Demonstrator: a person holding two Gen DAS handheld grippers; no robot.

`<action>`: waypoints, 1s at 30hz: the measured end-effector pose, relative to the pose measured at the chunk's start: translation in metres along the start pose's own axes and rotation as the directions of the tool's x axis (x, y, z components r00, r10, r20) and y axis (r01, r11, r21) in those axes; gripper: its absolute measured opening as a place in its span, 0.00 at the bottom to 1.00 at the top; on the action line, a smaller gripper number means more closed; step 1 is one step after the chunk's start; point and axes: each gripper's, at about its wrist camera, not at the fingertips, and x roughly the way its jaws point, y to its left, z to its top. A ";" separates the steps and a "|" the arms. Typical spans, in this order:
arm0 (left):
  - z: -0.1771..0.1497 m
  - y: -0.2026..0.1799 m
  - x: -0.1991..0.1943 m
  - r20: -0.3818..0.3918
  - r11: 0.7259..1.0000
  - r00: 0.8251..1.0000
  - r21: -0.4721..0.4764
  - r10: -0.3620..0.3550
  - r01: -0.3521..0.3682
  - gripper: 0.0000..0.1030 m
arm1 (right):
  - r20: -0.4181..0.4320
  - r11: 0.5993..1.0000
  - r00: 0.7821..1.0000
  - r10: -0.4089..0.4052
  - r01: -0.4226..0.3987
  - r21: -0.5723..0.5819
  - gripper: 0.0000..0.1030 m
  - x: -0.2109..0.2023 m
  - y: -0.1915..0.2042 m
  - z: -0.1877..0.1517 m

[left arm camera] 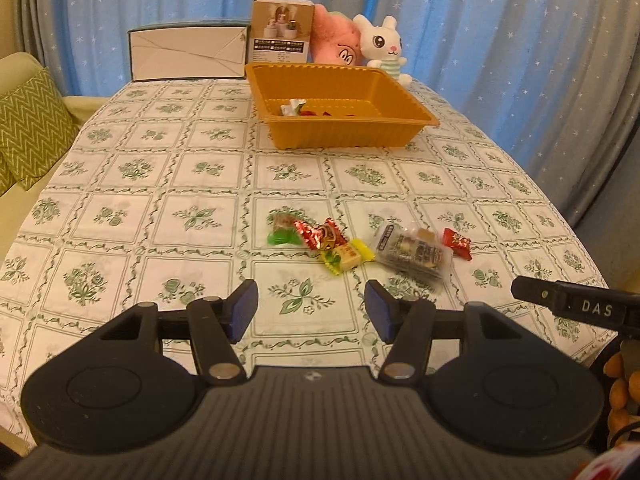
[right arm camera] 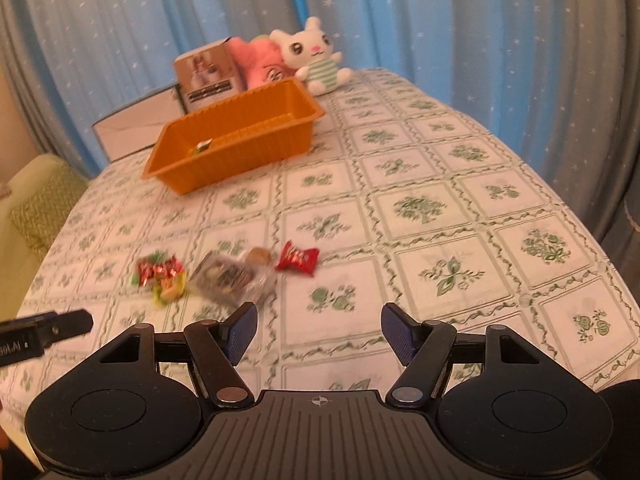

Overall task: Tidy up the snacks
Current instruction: 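Lift both open tools away from the tray toward the remaining snacks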

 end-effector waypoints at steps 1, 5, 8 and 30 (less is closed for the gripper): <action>0.000 0.001 -0.001 -0.001 1.000 1.000 0.002 0.006 -0.006 0.54 | -0.003 1.000 1.000 0.009 -0.009 -0.014 0.67 0.001 0.003 -0.001; 0.003 0.006 -0.001 -0.007 1.000 1.000 0.006 0.022 -0.022 0.54 | -0.004 0.995 0.999 0.045 -0.045 -0.084 0.67 0.003 0.013 -0.001; 0.005 0.008 0.001 -0.013 1.000 1.000 0.009 0.029 -0.029 0.53 | -0.009 0.987 0.997 0.077 -0.077 -0.139 0.67 0.007 0.020 0.002; 0.019 0.018 0.044 -0.084 0.997 0.996 0.074 0.016 -0.010 0.50 | -0.177 0.843 0.956 0.235 -0.291 -0.453 0.66 0.096 0.057 0.029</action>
